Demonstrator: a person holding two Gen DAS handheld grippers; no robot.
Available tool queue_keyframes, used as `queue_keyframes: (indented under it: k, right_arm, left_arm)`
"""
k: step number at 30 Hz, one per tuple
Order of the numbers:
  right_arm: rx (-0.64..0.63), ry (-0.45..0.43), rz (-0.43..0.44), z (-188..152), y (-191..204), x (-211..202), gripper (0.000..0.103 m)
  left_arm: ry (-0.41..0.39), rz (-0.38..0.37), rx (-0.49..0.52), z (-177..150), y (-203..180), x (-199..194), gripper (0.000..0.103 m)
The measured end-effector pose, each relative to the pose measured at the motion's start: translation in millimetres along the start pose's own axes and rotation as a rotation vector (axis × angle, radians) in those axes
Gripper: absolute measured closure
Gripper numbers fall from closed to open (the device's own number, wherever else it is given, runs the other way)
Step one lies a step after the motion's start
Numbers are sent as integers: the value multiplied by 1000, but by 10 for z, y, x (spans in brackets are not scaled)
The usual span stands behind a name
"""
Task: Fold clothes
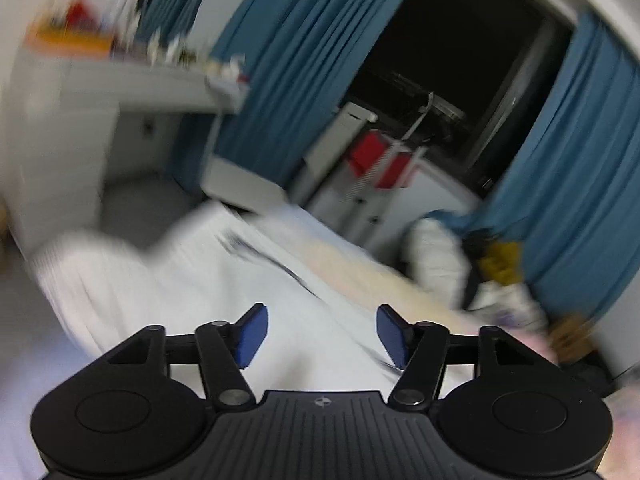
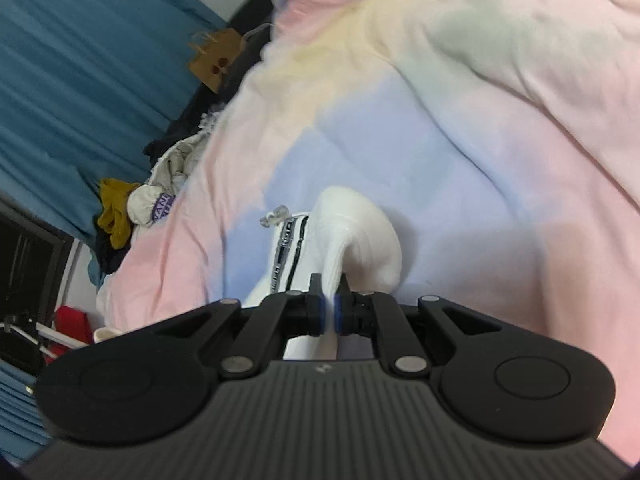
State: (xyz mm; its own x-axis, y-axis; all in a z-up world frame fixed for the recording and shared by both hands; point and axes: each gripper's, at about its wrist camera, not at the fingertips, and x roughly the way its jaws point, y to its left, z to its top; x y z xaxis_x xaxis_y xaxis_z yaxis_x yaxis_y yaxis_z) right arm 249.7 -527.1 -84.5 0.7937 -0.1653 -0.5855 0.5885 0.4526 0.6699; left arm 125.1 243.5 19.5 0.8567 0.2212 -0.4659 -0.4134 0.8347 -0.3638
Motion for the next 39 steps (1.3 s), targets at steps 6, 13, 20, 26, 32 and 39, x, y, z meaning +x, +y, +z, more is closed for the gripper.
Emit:
queue_keyframes:
  k: [6, 13, 20, 26, 32, 39]
  right_arm:
    - [-158, -92, 41, 5, 376, -36, 95]
    - [-218, -89, 12, 53, 490, 217, 95]
    - [-268, -121, 4, -60, 592, 335, 95]
    - [-239, -116, 32, -23, 541, 241, 95]
    - [-187, -72, 99, 92, 396, 45, 95]
    - [-62, 62, 107, 221, 9, 1, 95]
  left_arm:
    - [52, 87, 16, 622, 380, 977, 34]
    - [174, 58, -55, 945, 827, 2000, 35]
    - [196, 65, 3, 1007, 741, 2181, 94]
    - [63, -11, 39, 1197, 438, 1329, 97]
    - [-18, -170, 38, 1186, 402, -236, 96]
    - [1, -196, -120, 110, 1125, -1733, 96]
